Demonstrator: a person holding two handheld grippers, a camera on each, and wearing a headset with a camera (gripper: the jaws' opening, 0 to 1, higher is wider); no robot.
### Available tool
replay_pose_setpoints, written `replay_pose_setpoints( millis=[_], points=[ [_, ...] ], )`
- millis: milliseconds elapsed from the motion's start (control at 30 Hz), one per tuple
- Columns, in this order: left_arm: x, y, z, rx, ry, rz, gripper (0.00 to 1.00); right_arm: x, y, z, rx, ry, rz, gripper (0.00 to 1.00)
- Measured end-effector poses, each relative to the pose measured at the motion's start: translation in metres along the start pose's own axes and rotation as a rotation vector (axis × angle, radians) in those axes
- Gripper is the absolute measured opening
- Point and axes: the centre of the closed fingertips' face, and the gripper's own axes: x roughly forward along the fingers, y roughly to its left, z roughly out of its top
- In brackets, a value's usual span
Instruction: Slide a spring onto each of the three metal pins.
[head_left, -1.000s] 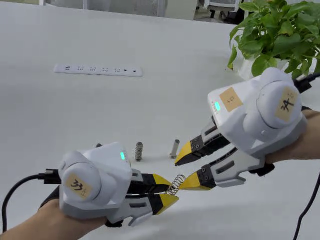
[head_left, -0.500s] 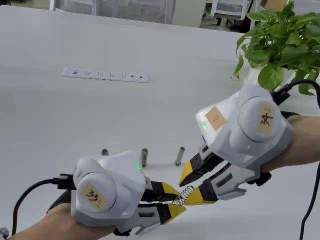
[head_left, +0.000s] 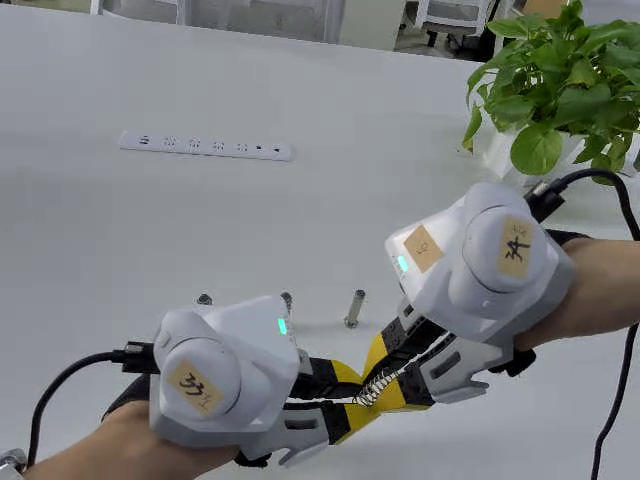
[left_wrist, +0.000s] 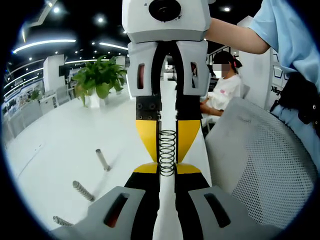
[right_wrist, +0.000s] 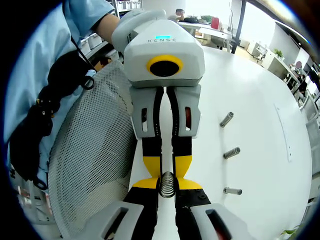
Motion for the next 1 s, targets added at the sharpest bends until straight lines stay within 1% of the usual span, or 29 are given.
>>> replay_pose_setpoints(
  millis=[67,200,300,400,500,567,733,800,867,1000],
  points=[
    [0.001,-0.001,-0.001,-0.002,0.008,-0.007,0.06,-0.001,0.001,0.0,0.003,0.0,-0.002,0.09],
    [0.002,0.0,0.0,-0.005,0.003,-0.008,0.06,-0.001,0.001,-0.001,0.009,0.0,-0.004,0.08],
    [0.003,-0.002,-0.001,-0.006,0.005,-0.008,0.06,0.0,0.002,-0.002,0.026,-0.001,-0.003,0.08],
    [0.003,-0.004,-0.004,-0.009,0.003,-0.006,0.06,0.002,0.003,-0.003,0.05,-0.004,0.006,0.08],
    [0.003,-0.005,-0.005,0.012,-0.004,0.006,0.07,0.004,0.003,-0.003,0.042,-0.011,0.0,0.07],
    [0.002,-0.005,-0.005,-0.001,-0.011,0.004,0.07,0.004,0.005,-0.002,0.042,-0.018,0.003,0.07],
    [-0.001,-0.003,-0.006,-0.01,-0.022,0.024,0.07,0.005,0.004,0.001,0.038,-0.028,-0.004,0.07],
    [-0.003,-0.004,-0.006,-0.013,-0.023,0.028,0.08,0.005,0.005,0.002,0.045,-0.036,0.004,0.07],
    [-0.005,-0.004,-0.007,-0.018,-0.028,0.042,0.09,0.005,0.005,0.004,0.044,-0.043,0.009,0.07],
    [-0.012,0.002,-0.014,-0.047,-0.026,0.078,0.13,0.005,0.004,0.005,0.036,-0.041,0.014,0.07]
  ],
)
